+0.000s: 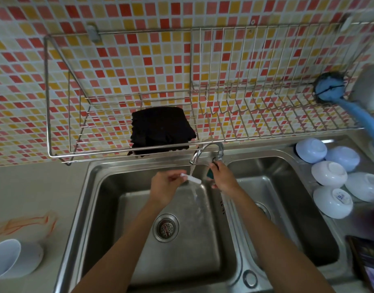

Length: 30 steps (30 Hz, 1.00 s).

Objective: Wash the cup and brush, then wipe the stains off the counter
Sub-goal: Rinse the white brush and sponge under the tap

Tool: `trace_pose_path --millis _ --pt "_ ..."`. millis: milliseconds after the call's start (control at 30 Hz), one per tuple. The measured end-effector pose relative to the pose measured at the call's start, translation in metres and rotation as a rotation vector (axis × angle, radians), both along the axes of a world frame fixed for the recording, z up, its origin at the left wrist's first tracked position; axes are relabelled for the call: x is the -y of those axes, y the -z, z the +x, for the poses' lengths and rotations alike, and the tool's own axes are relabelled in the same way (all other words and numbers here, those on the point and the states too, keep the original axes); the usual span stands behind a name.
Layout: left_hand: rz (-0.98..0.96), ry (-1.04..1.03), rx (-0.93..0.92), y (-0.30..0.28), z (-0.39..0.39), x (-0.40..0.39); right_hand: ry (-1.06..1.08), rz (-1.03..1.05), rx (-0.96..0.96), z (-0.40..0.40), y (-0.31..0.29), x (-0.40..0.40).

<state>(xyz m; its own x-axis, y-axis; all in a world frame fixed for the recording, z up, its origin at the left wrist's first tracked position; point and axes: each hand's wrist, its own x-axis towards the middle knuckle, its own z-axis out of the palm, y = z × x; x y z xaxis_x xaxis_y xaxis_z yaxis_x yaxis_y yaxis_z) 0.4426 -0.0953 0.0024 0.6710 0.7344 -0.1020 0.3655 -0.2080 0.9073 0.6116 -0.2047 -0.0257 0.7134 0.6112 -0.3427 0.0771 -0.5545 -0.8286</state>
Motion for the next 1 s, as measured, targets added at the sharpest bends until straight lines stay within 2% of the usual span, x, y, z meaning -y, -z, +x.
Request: trace_pose_path --millis 167,300,400,500,600,700,867,1000 --pt "0.109 0.099 -0.028 0.000 0.017 0.006 0.050 0.033 -0.094 0.019 0.003 -0.002" --pt "0.512 0.244 -0.164 0.006 0.005 0.004 0.165 0.078 -0.115 0.020 0.005 0.003" --pt "0.665 0.156 -0.388 0.013 -0.023 0.004 0.157 0.059 -0.050 0.004 0.007 0.005" --pt "0.674 0.036 -0.525 0.019 -0.052 0.005 -0.006 -0.037 -0.019 -0.027 0.015 0.008" --pt "0.757 -0.035 -0.458 0.026 -0.071 0.008 -0.160 -0.072 -0.018 -0.068 0.022 0.008" --pt "0.759 -0.105 -0.423 0.036 -0.084 0.014 -0.158 -0.087 0.080 -0.102 0.032 0.003" --pt "0.425 -0.046 -0.707 0.077 -0.119 0.034 -0.162 -0.292 0.101 -0.141 0.057 0.014" --pt "0.530 -0.066 -0.535 0.076 -0.127 0.046 -0.168 -0.170 0.205 -0.148 0.038 0.010"
